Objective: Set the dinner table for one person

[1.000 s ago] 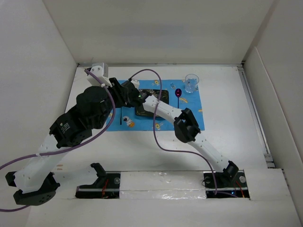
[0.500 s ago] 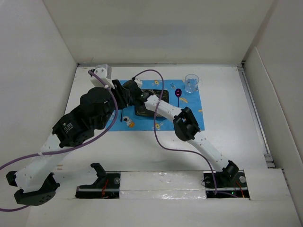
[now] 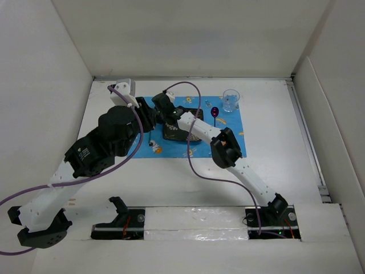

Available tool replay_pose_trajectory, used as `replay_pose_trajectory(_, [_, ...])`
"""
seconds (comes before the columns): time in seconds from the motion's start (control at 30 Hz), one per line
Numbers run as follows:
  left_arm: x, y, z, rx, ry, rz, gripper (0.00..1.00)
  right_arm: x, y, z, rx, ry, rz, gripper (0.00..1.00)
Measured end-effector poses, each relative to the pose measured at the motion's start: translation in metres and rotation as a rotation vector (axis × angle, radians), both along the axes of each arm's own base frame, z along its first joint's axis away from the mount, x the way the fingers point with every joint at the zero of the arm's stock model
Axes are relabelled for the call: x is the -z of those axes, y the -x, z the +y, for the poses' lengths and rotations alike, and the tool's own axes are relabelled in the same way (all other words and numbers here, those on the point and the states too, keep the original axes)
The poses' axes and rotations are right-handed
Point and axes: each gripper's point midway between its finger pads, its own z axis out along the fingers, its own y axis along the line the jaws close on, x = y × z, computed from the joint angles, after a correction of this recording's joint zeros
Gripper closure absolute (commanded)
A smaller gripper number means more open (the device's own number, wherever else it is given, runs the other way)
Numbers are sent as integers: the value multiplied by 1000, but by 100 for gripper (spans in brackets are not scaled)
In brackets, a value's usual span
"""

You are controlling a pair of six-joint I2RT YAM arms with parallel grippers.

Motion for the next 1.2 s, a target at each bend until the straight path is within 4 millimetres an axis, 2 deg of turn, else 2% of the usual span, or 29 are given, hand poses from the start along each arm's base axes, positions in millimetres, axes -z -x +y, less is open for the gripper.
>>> replay_pose_trajectory(0.03, [0, 0, 0, -1, 0, 0, 70, 0, 0, 0, -1, 0, 1, 75])
replay_pose_trajectory(0.13, [0, 0, 1, -3, -2, -1, 67, 0, -1, -1, -5, -2, 1, 64])
replay_pose_trajectory(0.27, [0, -1, 2, -14, -5, -4, 58, 2, 0, -1, -15, 3, -1, 56])
replay_pose_trajectory(0.37, [-1, -2, 4, -25, -5, -8, 48, -3, 3, -1, -38, 7, -7, 53])
replay_pose_trajectory(0.4, [-2, -2, 5, -29, -5, -10, 42, -6, 5, -3, -46, 15, -8, 51])
replay_pose_trajectory(0.47, [-3, -3, 6, -37, -8, -15, 37, -17, 10, -7, -63, 25, -15, 47])
replay_pose_trajectory(0.53, [-4, -4, 9, -50, -10, -23, 31, -41, 13, -13, -84, 25, -39, 43])
replay_pose_trajectory(0.57, [-6, -5, 10, -56, -13, -26, 27, -45, 16, -12, -109, 29, -47, 40])
replay_pose_trajectory(0.6, [-8, -6, 10, -63, -13, -32, 23, -78, 20, -18, -111, 8, -72, 40])
replay_pose_trajectory(0.7, [-18, -12, 13, -100, -6, -57, 12, -157, 37, -40, -160, -34, -158, 31])
replay_pose_trajectory(0.77, [-27, -17, 12, -128, 13, -81, 11, -217, 56, -66, -192, -73, -231, 25])
replay_pose_trajectory(0.8, [-30, -19, 12, -136, 20, -90, 1, -244, 66, -83, -208, -88, -269, 1])
replay_pose_trajectory(0.87, [-39, -25, 10, -152, 39, -122, 1, -295, 89, -123, -220, -118, -341, 0])
replay_pose_trajectory(0.9, [-45, -27, 8, -151, 54, -142, 1, -313, 98, -142, -221, -122, -378, 0])
replay_pose_trajectory(1.0, [-62, -33, 2, -153, 85, -196, 1, -350, 133, -216, -188, -104, -453, 0])
replay_pose_trajectory(1.13, [-76, -44, -2, -190, 82, -216, 1, -374, 165, -302, -35, -46, -517, 0])
replay_pose_trajectory(1.2, [-77, -49, -2, -221, 67, -211, 1, -383, 179, -345, 84, -17, -554, 0])
